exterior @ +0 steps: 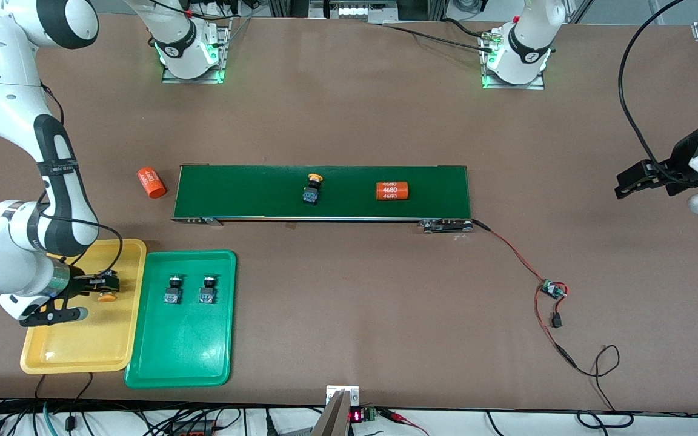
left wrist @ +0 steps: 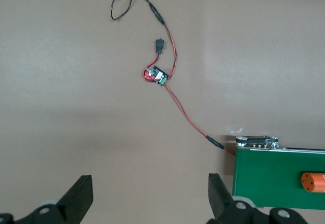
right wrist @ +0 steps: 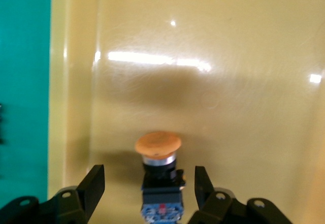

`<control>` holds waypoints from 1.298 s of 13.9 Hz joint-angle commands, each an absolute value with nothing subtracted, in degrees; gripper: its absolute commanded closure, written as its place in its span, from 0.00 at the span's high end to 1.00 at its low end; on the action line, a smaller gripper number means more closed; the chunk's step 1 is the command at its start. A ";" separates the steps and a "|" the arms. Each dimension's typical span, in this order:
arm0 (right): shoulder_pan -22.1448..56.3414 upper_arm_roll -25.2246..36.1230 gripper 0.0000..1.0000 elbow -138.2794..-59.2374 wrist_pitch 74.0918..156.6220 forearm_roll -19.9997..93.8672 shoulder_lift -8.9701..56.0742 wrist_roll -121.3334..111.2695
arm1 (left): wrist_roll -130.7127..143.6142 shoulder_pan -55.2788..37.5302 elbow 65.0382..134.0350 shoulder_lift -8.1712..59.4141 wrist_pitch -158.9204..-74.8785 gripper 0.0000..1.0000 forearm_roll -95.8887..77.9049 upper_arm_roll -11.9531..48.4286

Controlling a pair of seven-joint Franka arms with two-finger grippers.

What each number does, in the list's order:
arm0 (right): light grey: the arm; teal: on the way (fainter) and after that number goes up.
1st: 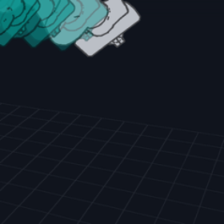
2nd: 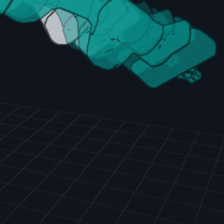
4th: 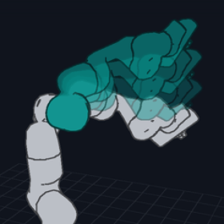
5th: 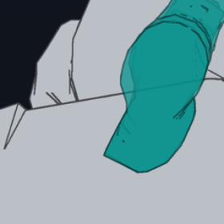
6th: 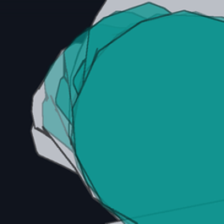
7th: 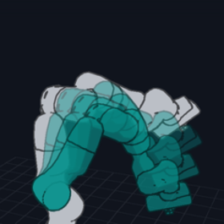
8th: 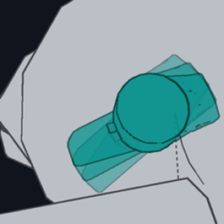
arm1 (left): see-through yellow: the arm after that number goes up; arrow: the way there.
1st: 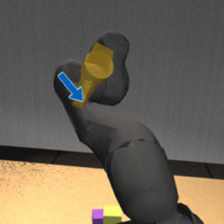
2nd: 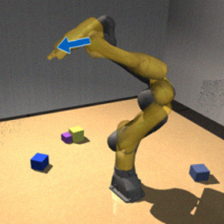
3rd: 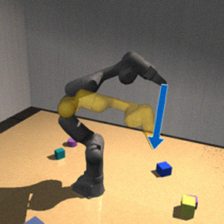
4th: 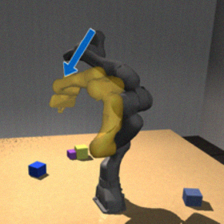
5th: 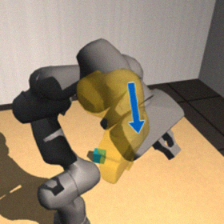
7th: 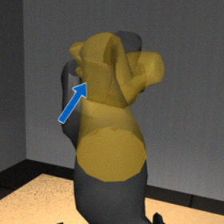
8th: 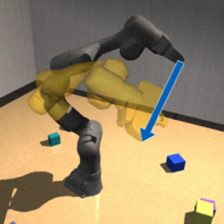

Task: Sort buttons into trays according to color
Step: 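Release the yellow-cap button into the yellow tray with the right gripper, then move the right gripper to the belt and grasp another yellow-cap button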

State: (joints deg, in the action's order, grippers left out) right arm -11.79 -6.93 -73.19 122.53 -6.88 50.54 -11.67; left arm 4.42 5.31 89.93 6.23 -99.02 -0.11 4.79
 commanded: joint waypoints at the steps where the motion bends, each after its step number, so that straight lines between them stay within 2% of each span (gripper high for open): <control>1: -10.38 -8.08 1.00 -81.71 119.36 -6.06 42.30 -6.45 | 4.83 6.24 88.15 6.42 -98.00 1.00 -1.76 4.66; 4: -8.97 -8.61 1.00 -90.24 119.44 -5.89 34.83 -4.92 | 4.48 6.86 88.24 6.42 -97.82 1.00 -1.76 4.57; 9: -8.88 -14.31 1.00 -104.39 120.41 -4.40 23.13 0.60 | 4.31 6.94 88.50 6.24 -97.30 1.00 -1.23 4.57; 13: -8.70 -19.50 1.00 -108.45 121.11 -4.22 20.57 11.94 | 4.31 7.03 88.51 6.15 -96.59 1.00 -1.14 4.48; 18: -8.61 -24.69 1.00 -121.63 135.15 -4.22 16.96 20.46 | 4.31 7.38 88.68 6.15 -96.59 1.00 -1.05 4.66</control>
State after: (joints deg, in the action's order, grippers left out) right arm -8.05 -22.64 -114.84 129.85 -4.77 20.22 16.86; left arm 4.46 7.06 89.30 6.24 -97.67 -0.13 4.51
